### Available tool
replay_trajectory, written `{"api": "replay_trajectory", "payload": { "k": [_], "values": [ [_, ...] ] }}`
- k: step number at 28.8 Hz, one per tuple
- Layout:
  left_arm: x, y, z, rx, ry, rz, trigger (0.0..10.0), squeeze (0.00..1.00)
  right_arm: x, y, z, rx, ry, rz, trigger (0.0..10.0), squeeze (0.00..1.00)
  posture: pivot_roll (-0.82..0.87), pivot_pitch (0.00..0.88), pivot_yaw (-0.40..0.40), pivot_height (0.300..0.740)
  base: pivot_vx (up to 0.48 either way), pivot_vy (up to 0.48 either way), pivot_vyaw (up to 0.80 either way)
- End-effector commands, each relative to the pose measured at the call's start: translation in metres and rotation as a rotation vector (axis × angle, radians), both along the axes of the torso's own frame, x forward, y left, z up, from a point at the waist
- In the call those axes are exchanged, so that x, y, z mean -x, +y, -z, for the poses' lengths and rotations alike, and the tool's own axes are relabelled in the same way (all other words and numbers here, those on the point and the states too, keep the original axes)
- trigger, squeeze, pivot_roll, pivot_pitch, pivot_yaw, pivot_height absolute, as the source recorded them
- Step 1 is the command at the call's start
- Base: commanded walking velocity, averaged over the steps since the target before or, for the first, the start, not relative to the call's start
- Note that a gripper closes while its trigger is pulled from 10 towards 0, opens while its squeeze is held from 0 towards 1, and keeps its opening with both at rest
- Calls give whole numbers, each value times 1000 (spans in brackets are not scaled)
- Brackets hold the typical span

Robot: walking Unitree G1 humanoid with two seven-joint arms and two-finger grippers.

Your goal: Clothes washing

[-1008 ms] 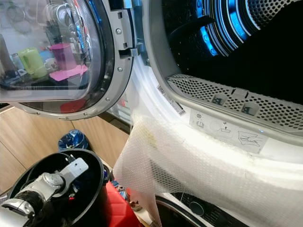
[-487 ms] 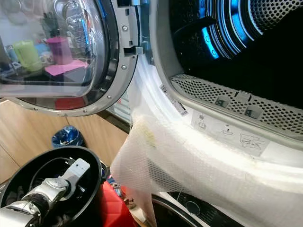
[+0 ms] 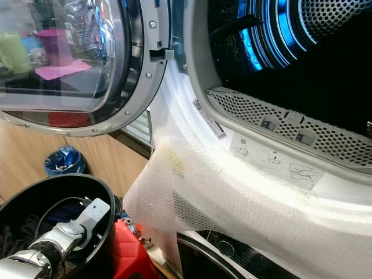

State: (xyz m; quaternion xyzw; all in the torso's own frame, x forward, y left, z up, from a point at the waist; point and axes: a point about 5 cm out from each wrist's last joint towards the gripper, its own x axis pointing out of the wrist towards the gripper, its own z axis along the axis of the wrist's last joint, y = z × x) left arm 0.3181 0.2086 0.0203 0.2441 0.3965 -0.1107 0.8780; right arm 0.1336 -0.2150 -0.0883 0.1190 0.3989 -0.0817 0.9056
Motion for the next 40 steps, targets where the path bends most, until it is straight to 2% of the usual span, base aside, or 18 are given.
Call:
{"api": "replay_trajectory", "payload": {
  "k": [1, 14, 24, 29, 33, 34, 35, 38, 39, 40],
  "values": [
    [8, -3, 10, -9, 52, 19, 0, 0, 3, -5, 0, -1, 1, 27, 10000, 0, -64, 107, -50, 740, 0, 0, 0],
    [0, -6, 1, -17, 29, 95, 0, 0, 3, 0, 0, -27, -8, 62, 10000, 0, -46, 97, -21, 740, 0, 0, 0],
    [5, -7, 5, -5, 39, 137, 0, 0, 1, 7, 0, -45, -15, 62, 10000, 0, -38, 103, -16, 740, 0, 0, 0],
    [-2, -13, -2, 53, -28, 150, 0, 0, -1, 8, 0, -48, -17, 65, 10000, 0, -33, 96, -10, 740, 0, 0, 0],
    [-8, -19, -11, 175, -92, 184, 0, 0, -3, 9, -1, -51, -19, 67, 10000, 0, -19, 89, -4, 740, 0, 0, 0],
    [-8, -19, -11, 175, -92, 184, 0, 0, -3, 9, -1, -51, -19, 67, 10000, 0, -19, 89, -4, 740, 0, 0, 0],
    [-10, -17, -18, 233, -119, 193, 0, 0, -5, 10, -1, -55, -21, 67, 10000, 0, -5, 85, -2, 740, 0, 0, 0],
    [-11, -15, -22, 278, -130, 204, 0, 0, -7, 11, -1, -57, -22, 63, 10000, 0, 6, 80, 0, 740, 0, 0, 0],
    [-11, -12, -29, 345, -136, 252, 0, 0, -9, 12, -1, -60, -24, 57, 10000, 0, 22, 76, 1, 740, 0, 0, 0],
    [-11, -12, -29, 345, -136, 252, 0, 0, -9, 12, -1, -60, -24, 57, 10000, 0, 22, 76, 1, 740, 0, 0, 0]
  ]
}}
